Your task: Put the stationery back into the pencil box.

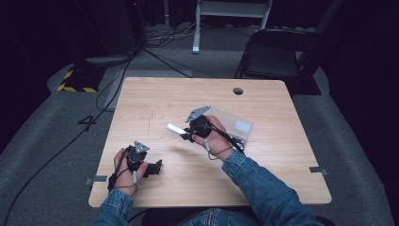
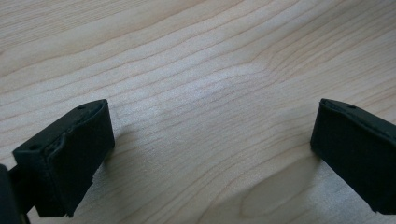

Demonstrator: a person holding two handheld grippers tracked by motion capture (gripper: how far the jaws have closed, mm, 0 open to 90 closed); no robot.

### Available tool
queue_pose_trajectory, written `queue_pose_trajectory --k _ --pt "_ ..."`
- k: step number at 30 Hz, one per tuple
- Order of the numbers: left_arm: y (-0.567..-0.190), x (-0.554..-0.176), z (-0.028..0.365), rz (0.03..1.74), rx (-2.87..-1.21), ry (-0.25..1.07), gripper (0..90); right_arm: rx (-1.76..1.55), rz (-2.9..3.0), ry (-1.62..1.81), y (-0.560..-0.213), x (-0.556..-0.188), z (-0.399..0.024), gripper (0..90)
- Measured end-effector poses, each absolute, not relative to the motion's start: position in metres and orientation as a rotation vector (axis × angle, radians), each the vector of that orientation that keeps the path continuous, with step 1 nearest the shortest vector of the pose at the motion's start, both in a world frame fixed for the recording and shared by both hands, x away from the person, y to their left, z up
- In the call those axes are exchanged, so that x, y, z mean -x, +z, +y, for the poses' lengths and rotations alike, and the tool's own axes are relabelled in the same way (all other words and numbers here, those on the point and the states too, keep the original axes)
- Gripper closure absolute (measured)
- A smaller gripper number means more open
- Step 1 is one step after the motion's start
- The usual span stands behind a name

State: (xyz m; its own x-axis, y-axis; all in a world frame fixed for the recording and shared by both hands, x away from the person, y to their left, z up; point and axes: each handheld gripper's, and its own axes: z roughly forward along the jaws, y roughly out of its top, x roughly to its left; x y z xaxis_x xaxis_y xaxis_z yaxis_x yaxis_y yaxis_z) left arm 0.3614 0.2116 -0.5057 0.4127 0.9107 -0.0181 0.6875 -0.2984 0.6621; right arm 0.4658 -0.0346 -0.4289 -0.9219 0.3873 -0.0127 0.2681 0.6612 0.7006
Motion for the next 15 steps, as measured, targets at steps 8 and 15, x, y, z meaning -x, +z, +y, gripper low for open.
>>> queue_pose_trajectory --k 8,15 --pt "-0.506 -0.361 0.212 1.351 -2.080 0.490 0.0 -0.506 2.709 1.129 -0.419 -0.454 -0.045 71.3" --pt "-0.506 -0.361 0.212 1.355 -2.077 0.492 0.0 -0.506 2.697 1.176 -0.413 -0.447 -0.066 71.3"
